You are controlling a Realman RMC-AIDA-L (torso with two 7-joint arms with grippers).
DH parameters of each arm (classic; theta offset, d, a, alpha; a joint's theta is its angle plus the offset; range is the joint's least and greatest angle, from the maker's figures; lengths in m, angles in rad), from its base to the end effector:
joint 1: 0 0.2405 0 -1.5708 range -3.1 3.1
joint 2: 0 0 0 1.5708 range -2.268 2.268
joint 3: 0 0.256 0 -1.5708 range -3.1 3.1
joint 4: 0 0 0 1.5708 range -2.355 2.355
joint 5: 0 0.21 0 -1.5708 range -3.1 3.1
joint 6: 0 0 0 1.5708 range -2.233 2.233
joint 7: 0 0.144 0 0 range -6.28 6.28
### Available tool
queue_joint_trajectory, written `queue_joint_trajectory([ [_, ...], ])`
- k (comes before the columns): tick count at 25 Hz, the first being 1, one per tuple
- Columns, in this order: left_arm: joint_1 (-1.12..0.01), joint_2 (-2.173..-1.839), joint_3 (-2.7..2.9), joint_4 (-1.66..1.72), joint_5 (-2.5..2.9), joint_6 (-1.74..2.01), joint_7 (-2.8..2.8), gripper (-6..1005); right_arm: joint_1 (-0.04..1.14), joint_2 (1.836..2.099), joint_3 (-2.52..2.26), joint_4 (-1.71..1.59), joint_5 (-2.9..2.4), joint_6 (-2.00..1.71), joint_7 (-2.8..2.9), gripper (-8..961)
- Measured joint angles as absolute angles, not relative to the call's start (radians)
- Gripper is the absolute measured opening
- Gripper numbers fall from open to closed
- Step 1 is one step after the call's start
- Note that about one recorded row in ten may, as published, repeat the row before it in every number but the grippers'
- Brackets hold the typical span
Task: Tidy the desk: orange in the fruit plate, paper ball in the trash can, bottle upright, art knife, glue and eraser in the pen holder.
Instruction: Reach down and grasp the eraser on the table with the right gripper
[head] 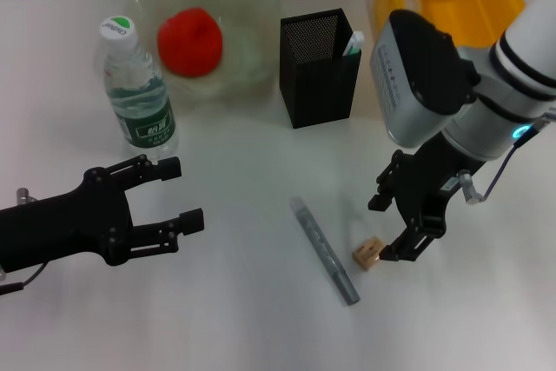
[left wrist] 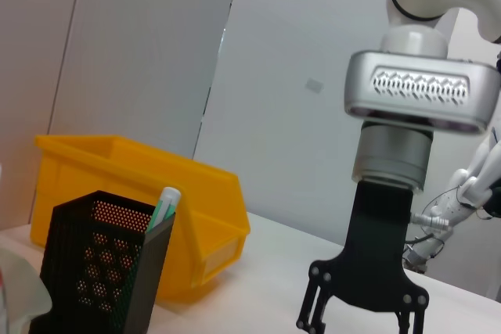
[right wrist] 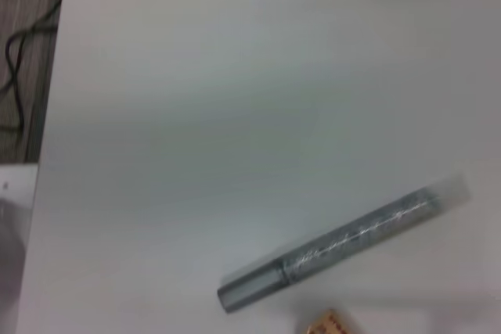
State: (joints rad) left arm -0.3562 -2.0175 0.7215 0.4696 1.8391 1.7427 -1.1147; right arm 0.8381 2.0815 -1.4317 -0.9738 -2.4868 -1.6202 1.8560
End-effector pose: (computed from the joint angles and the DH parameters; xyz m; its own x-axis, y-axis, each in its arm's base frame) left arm -0.3018 0.2574 0.0037 0.7097 0.2866 0.6436 0.4344 -0.8972 -0.0795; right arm 0.1620 0.3517 -0.0496 0.8963 0.0152 0.4432 -0.0317 -0.9947 0.0983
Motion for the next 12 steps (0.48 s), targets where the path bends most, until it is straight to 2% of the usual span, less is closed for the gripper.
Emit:
queue_joint_trajectory([
  [12, -0.347, -2.017, 0.718, 0.468, 1.834, 1.741, -1.126, 859, 0.822, 2.087, -1.535, -0.974, -2.468, -1.567, 1.807, 640],
])
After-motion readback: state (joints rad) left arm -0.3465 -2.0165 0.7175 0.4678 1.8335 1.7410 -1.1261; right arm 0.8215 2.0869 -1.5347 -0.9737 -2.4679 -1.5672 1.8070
